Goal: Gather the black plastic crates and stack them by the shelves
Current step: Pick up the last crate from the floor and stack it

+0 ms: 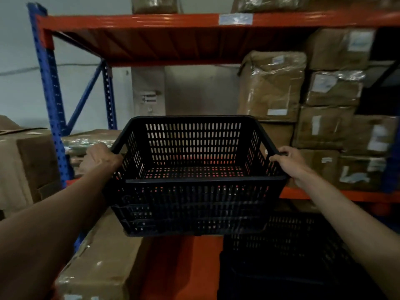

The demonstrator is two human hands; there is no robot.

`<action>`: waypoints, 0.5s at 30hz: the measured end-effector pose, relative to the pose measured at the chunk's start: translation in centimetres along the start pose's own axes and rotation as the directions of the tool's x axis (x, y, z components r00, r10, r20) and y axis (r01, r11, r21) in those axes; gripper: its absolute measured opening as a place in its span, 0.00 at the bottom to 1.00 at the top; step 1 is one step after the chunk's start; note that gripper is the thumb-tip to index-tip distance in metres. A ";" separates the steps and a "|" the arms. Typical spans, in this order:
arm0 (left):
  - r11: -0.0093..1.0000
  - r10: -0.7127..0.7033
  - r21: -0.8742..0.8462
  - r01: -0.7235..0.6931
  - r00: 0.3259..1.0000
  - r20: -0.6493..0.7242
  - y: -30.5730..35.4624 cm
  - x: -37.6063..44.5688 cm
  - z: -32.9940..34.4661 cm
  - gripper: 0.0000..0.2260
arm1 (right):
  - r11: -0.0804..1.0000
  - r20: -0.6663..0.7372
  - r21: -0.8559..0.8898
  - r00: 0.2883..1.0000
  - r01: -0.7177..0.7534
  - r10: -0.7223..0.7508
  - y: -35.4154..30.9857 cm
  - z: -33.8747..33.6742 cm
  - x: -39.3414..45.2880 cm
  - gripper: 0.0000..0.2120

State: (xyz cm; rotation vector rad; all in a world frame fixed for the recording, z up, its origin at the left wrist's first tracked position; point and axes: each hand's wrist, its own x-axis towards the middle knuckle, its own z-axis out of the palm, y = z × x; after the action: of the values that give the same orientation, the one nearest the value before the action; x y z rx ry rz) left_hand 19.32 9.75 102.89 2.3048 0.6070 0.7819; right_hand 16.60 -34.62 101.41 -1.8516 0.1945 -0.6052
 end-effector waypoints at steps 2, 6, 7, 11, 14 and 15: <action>0.999 0.043 -0.022 -0.042 0.999 0.025 2.4 -1.2 0.8 0.18 | 1.000 -0.026 0.004 0.999 -0.021 0.021 0.5 -2.6 0.8 0.08; 0.996 0.086 -0.021 -0.084 0.991 0.106 6.3 -3.3 3.6 0.16 | 0.995 -0.031 -0.015 0.994 -0.101 0.100 2.2 -7.4 1.9 0.06; 0.996 0.092 -0.024 -0.090 0.988 0.128 7.0 -3.7 4.3 0.15 | 0.992 -0.037 -0.028 0.992 -0.122 0.121 2.7 -8.4 2.1 0.10; 0.983 0.180 -0.080 -0.165 0.956 0.230 9.8 -5.5 7.3 0.10 | 0.977 -0.076 -0.043 0.976 -0.209 0.205 4.8 -12.4 1.8 0.17; 0.973 0.221 -0.140 -0.186 0.926 0.307 11.3 -6.3 9.3 0.17 | 0.964 -0.117 -0.082 0.963 -0.252 0.242 6.0 -14.9 1.2 0.13; 0.970 0.234 -0.152 -0.192 0.911 0.339 11.7 -6.6 9.9 0.18 | 0.962 -0.137 -0.085 0.959 -0.261 0.248 6.4 -15.7 1.1 0.13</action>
State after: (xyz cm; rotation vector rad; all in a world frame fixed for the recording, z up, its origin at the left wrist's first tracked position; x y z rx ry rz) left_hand 23.70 -6.39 102.14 2.3492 0.1442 0.4608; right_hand 10.72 -50.49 99.75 -1.8491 0.5480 -0.5389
